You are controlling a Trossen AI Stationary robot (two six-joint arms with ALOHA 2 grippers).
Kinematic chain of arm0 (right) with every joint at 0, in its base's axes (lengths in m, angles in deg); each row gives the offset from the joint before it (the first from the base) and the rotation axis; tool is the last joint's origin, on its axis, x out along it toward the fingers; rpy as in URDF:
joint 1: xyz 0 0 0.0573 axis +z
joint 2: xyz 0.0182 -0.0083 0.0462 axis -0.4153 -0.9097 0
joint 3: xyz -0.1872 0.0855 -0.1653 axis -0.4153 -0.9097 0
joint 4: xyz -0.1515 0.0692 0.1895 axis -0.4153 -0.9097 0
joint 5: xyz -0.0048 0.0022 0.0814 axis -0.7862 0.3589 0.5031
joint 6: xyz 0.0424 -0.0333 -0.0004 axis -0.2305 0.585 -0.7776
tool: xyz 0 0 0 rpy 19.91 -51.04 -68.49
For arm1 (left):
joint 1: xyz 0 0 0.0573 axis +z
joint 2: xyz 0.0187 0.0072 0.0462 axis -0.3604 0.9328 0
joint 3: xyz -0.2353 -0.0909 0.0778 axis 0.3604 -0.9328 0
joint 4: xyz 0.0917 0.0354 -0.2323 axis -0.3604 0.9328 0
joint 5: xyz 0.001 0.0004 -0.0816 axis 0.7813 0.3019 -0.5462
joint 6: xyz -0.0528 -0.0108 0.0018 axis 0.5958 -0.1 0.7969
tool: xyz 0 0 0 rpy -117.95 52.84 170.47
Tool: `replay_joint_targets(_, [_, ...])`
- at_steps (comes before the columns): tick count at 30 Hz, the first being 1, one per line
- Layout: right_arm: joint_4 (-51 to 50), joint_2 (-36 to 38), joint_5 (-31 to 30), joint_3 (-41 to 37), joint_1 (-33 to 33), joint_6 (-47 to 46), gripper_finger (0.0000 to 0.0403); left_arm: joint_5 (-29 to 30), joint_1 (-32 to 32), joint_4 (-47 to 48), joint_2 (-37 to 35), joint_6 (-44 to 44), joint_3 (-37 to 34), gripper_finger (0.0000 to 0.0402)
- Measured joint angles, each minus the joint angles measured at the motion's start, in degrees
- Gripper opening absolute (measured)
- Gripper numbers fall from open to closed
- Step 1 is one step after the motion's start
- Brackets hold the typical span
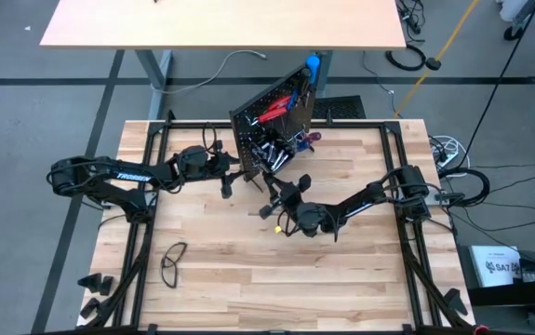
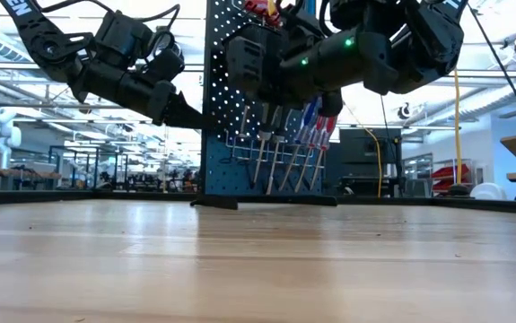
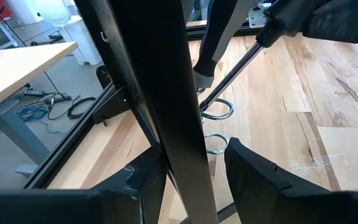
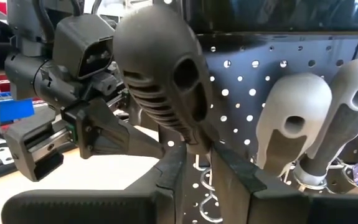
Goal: Hang tools onto peg board
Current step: Hang the black screwdriver on the pegboard
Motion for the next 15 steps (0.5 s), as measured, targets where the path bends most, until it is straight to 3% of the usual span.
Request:
replay_joint_targets(9, [1.05,0.02,-0.07,1.22,-0.30,-0.28,0.0063,0.00,0.00,0.00,0.00,-0.06,0.00,0.0162])
replay_joint_targets(15, [-6.53,0.07,-0.04,4.50,-0.70,-0.67,0.0064,0.00,0.00,0.67,0.00,-0.34,0.00,0.0162])
